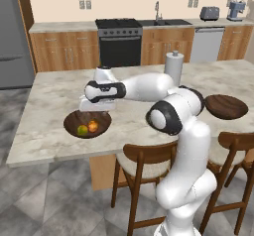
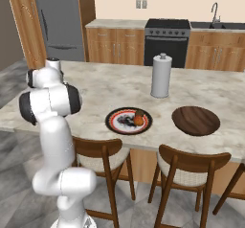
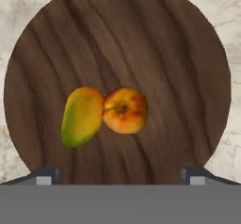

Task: Take the fruits from the plate on the dining counter and place two fruits in each bowl.

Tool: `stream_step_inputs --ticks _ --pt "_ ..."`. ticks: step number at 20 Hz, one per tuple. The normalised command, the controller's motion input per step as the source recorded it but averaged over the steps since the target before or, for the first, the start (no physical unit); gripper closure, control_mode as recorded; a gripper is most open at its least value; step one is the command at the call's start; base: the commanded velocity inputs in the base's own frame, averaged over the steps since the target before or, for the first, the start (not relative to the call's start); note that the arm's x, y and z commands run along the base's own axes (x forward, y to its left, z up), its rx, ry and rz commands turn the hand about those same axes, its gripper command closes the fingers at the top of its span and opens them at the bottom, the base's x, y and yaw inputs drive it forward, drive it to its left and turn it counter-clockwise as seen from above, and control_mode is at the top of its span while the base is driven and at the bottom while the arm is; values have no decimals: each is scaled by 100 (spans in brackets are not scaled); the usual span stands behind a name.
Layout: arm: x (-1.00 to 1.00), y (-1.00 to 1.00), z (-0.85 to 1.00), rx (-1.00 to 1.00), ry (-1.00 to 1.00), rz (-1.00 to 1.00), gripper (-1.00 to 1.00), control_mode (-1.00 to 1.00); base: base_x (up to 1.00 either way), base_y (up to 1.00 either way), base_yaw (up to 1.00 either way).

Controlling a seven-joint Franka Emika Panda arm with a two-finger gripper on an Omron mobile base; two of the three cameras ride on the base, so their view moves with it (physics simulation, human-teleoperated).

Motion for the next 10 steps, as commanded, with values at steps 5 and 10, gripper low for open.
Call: stream_step_inputs --ticks 5,10 --pt "-64 -94 0 0 -15 4 -100 -100 0 0 0" --pt "-53 -100 0 0 -3 1 -100 -100 0 0 0"
